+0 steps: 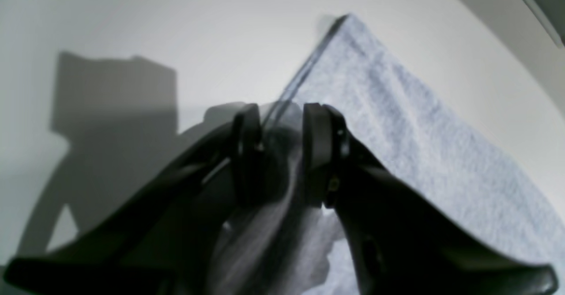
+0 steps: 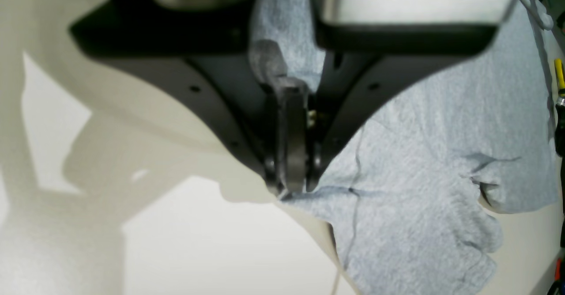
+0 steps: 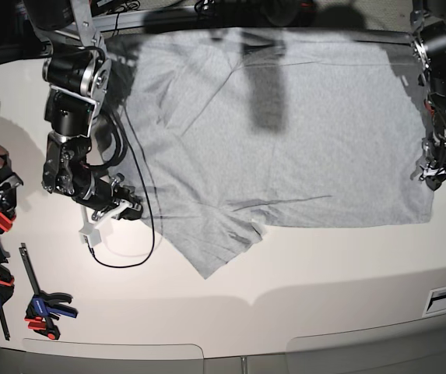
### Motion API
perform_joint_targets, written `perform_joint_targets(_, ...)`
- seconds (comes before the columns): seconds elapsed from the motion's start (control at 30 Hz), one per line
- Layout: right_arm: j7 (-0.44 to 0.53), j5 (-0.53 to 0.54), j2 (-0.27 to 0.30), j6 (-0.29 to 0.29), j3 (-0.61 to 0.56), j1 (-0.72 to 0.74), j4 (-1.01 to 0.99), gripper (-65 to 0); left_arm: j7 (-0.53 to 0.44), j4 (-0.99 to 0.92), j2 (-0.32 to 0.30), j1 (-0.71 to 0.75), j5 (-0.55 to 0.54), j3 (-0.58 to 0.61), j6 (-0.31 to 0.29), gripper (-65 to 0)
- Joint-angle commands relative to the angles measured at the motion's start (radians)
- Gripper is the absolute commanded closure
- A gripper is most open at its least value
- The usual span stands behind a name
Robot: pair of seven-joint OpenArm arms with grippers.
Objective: Fold the T-shirt properly
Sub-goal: 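Move the left gripper to the other hem corner and grasp it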
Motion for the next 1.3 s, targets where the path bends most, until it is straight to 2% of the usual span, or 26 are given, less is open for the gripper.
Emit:
perform_joint_targets(0.0,-0.023,-0.038,0.008,-0.013,-0.003,0.014,0.002,0.0,-0.019,0.013,-0.019,-0.031,-0.005,0.008,-0.011,-15.7)
perform_joint_targets(0.3,-0.019,-0.038,0.008,-0.013,-0.003,0.013,0.002,0.0,-0.017,0.013,-0.016,-0.06,0.022,0.021,-0.011,-15.4)
perform_joint_targets(0.37,-0.016,-0.037,0.008,-0.013,-0.003,0.013,0.002,0.0,-0.019,0.013,-0.016,-0.06,0.022,0.021,-0.011,-11.1)
perform_joint_targets(0.43,-0.016,-0.037,0.008,-0.013,-0.003,0.013,0.002,0.0,-0.027,0.013,-0.017,-0.057,0.022,0.021,-0.011,-0.6)
perform_joint_targets(0.47,-0.015,-0.037,0.008,-0.013,-0.003,0.013,0.002,0.0,-0.032,0.013,-0.017,-0.057,0.022,0.021,-0.011,0.0)
perform_joint_targets(0.77,0.023,0.029,0.009,-0.012,-0.003,0.014,0.003,0.0,-0.033,0.013,-0.025,-0.052,-0.011,0.021,-0.014,0.0)
perform_joint_targets(0.9,0.022,0.033,0.009,-0.001,-0.003,0.014,0.005,0.0,-0.031,0.013,-0.038,-0.052,-0.021,0.021,-0.065,0.0)
perform_joint_targets(1.03,0.022,0.033,0.009,0.0,-0.003,0.014,0.005,0.0,-0.043,0.013,-0.039,-0.051,0.068,0.021,-0.064,-0.2)
perform_joint_targets(1.1,0.022,0.033,0.008,0.0,-0.003,0.014,0.005,0.0,-0.043,0.013,-0.039,-0.049,0.091,0.021,-0.063,-17.4)
perform_joint_targets(1.13,0.022,0.033,0.008,0.0,-0.003,0.014,0.005,0.0,-0.043,0.013,-0.039,-0.048,0.095,0.021,-0.063,-22.0)
perform_joint_targets(1.27,0.022,0.033,0.008,0.0,-0.003,0.014,0.005,0.0,-0.046,0.013,-0.038,-0.037,0.099,0.021,-0.061,-23.1)
